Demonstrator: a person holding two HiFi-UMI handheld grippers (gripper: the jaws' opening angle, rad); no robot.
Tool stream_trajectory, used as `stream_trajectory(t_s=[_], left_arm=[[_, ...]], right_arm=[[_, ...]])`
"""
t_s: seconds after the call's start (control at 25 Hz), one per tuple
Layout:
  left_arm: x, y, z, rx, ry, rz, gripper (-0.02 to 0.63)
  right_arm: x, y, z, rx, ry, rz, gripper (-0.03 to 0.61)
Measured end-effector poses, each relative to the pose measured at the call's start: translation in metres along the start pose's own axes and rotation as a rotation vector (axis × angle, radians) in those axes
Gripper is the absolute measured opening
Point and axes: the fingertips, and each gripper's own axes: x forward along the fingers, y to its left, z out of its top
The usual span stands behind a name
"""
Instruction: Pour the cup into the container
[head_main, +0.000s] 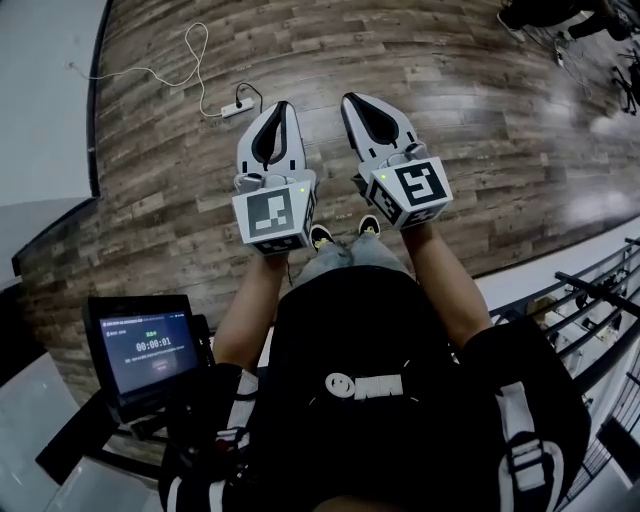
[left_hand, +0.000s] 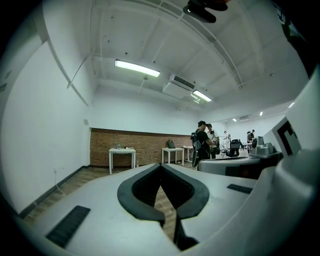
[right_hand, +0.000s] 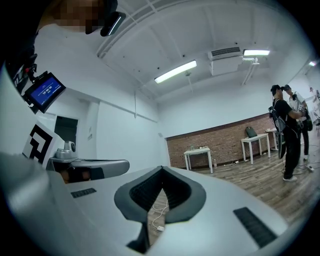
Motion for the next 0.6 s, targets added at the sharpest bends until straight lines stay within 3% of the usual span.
stream_trajectory(t_s=[0.6], left_arm=[[-0.002, 0.006, 0.006, 0.007, -0.028, 0.004, -0.002]], right_arm=[[0.003, 0.013, 0.001, -0.039, 0.026, 0.014, -0.003]])
